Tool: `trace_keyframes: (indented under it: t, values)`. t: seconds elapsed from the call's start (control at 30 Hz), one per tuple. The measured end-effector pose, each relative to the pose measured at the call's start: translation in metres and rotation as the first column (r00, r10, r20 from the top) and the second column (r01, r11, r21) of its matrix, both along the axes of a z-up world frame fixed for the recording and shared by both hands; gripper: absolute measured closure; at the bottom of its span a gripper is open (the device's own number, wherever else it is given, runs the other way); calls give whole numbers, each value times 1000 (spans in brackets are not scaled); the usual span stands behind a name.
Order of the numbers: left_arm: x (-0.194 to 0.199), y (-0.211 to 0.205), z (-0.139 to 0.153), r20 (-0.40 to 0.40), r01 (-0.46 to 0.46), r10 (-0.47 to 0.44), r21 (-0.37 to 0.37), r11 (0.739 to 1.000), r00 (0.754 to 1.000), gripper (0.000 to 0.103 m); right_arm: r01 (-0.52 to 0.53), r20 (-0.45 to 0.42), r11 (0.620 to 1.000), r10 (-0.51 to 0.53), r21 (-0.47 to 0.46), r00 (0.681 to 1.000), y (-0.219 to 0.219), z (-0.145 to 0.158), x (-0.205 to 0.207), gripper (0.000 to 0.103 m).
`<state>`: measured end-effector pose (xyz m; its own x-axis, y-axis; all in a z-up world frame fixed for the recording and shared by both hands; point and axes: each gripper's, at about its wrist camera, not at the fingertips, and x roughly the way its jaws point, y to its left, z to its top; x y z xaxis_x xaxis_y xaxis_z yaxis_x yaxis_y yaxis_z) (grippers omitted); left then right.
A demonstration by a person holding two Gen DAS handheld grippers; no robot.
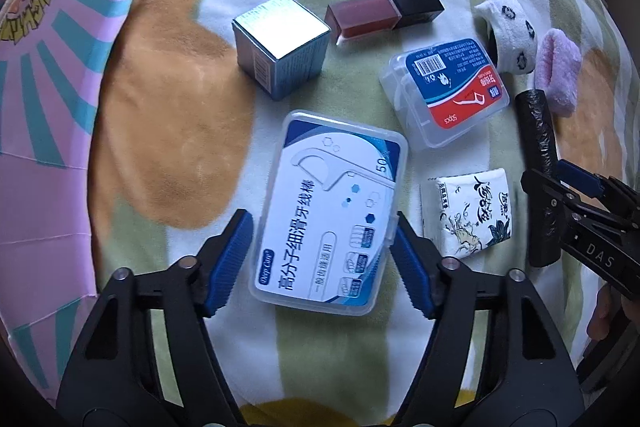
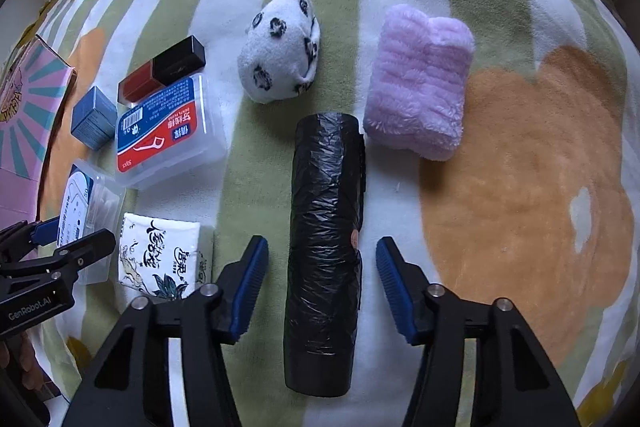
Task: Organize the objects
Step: 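Grasp the white floss-pick case with left tool while right tool grasps black trash-bag roll, then carry the floss case with left tool while right tool carries the trash-bag roll to the box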
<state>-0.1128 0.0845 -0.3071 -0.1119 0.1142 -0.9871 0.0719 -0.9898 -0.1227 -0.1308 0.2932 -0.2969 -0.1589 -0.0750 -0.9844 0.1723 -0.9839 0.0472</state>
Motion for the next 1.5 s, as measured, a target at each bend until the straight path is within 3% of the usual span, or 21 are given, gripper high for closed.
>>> trace_keyframes:
  t: [0.1, 0.4, 0.63, 0.87, 0.97, 1.17, 1.33, 1.5]
  values:
    - [0, 5, 0, -16, 23, -23, -25, 999, 1000, 43, 7, 4, 1000, -7, 5, 1000, 1, -3, 2, 73]
    - [-1, 6, 3, -34, 40, -41, -29, 999, 999, 44, 29, -9, 1000, -29, -3, 1000, 7, 5, 15, 74]
    - [1, 1, 24, -68, 29, -30, -13, 999, 997, 45, 41, -41, 999, -42, -27, 998, 8, 37, 34, 74]
    - [9, -10, 73, -139, 28, -27, 6, 1000, 990, 46, 40, -99, 996, -48, -78, 994, 2, 107, 45, 74]
    - [12, -15, 103, -175, 33, -30, 13, 999, 984, 46, 49, -130, 995, -61, -92, 990, -24, 132, 30, 74]
    - [32, -26, 174, -245, 55, -45, 31, 998, 968, 46, 68, -165, 992, -85, -108, 983, -49, 187, 49, 74]
    - [53, -33, 217, -287, 66, -54, 35, 997, 957, 46, 65, -193, 993, -84, -103, 978, -59, 217, 73, 74]
    - [65, -44, 236, -307, 63, -43, 55, 996, 951, 46, 56, -214, 993, -77, -102, 974, -69, 232, 86, 74]
